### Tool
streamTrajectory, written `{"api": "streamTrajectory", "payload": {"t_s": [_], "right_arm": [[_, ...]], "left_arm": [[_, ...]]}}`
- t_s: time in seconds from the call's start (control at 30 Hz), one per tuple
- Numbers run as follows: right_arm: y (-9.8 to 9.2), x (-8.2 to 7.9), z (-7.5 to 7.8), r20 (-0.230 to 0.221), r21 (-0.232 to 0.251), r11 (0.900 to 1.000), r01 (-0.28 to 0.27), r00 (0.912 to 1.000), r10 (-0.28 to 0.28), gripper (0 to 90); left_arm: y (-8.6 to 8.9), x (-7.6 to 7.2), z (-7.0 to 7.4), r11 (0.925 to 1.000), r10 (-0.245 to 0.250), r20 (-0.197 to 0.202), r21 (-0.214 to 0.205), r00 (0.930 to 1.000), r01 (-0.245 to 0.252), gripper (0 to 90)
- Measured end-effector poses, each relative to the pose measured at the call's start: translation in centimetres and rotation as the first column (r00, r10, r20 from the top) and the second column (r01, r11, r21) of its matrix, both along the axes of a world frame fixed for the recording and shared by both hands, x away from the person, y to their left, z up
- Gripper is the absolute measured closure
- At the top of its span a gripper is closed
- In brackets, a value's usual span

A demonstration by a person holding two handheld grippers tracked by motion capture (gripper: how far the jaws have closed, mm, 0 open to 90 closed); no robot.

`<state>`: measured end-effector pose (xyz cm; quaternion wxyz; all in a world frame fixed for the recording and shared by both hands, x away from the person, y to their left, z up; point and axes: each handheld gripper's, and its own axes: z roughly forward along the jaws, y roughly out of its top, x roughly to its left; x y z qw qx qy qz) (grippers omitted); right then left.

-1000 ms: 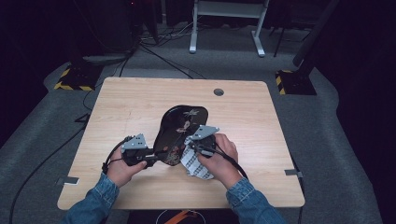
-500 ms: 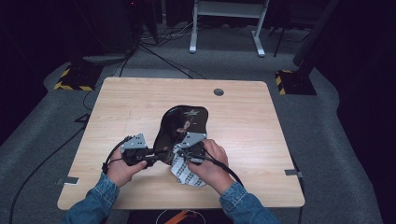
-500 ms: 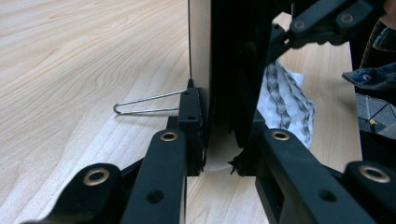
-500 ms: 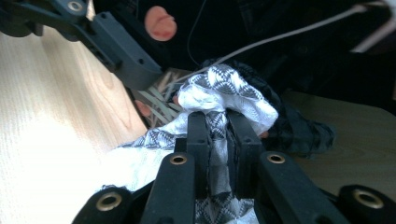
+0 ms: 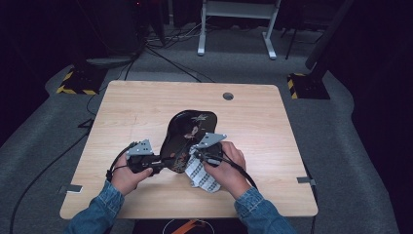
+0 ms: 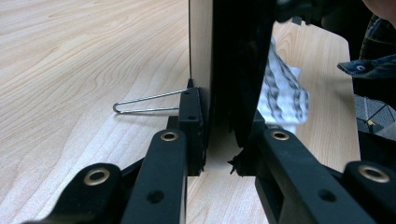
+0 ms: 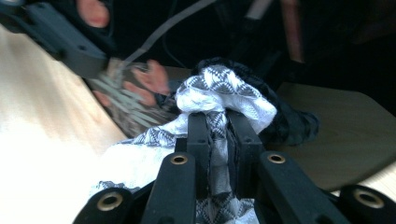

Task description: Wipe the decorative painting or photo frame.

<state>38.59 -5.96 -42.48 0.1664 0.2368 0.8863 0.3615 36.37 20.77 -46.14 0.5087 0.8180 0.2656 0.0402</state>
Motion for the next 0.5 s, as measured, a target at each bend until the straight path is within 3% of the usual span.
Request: {"api": "streamTrajectory", "payload": {"t_s": [0.5], "right_arm": [[-3.6,2.0,0.0,0.002,0.010,0.9913,0.132,0.9913,-0.132,81.8]], "left_arm": [[-0.1,-0.1,0.0,1.0000,0.000,0.001,0.003,1.0000,0.000,77.3]]}}
